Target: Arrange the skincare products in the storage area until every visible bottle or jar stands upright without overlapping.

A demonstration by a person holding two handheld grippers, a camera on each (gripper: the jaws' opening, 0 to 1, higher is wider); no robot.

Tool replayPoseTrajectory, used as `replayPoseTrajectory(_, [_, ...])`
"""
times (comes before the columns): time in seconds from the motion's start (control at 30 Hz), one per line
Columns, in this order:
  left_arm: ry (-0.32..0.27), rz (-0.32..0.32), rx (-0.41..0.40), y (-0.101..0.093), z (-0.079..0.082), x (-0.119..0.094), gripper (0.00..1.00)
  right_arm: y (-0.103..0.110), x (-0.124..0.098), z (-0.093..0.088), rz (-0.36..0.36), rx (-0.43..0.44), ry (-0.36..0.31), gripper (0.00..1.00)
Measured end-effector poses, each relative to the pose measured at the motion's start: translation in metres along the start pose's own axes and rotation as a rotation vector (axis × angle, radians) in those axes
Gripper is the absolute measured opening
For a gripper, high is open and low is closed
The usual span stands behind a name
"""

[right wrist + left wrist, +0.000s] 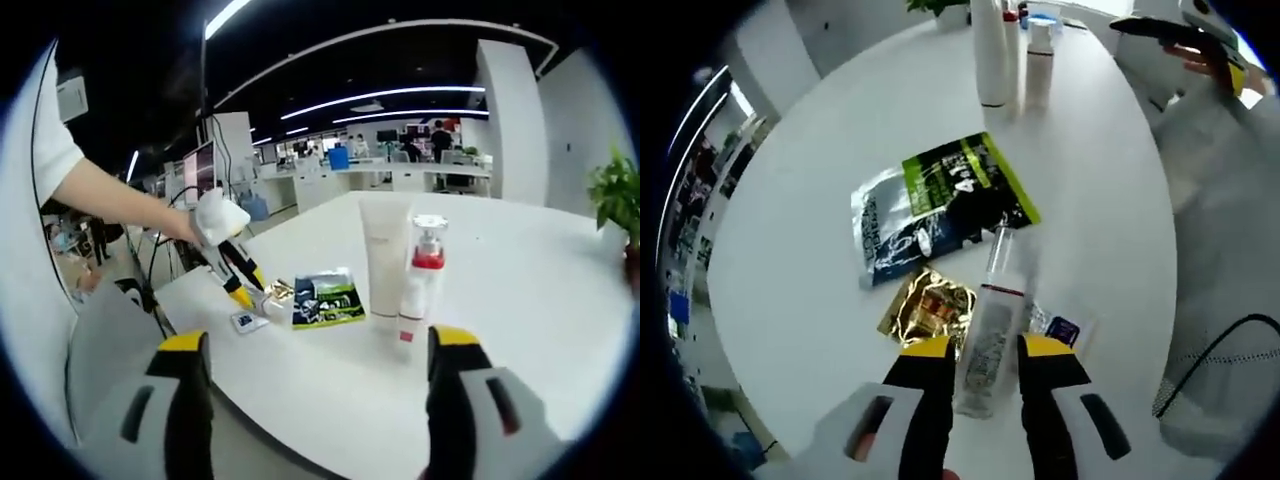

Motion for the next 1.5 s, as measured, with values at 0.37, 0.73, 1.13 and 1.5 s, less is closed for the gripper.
replayPoseTrajectory(0.37, [0.066,-0.059,0.104,0.004,0.003,0.010,0.19,0.000,0.001,-0.001,-0.008,-0.004,0.009,0.90])
replayPoseTrajectory(0.73, [0.065,-0.083,0.071,0.006,0.000,0.013,0.17,0.000,0.002,0.000,-0.012,-0.006,0.019,0.90])
replayPoseTrajectory(1.13, [0.049,-0.060,0.072,0.004,-0.003,0.011,0.17,0.001,0.002,-0.001,-0.012,-0.009,0.024,0.90])
replayPoseTrajectory(1.5, [-0.079,-0.004,-0.028,-0.007,0.004,-0.008,0.17,0.002,0.003,-0.001,-0.001,-0.021,0.032,0.89])
Point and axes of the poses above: the point that each gripper's makers call its tool centre point, and the gripper's own axes: x roughly forward along the fingers, y roughly to its left, z roughly out of its top, the point moved 10 cm from there along -x, roughly backward along the fingers, and after that the axes turned 11 degrees about x, right-handed, at the moved point
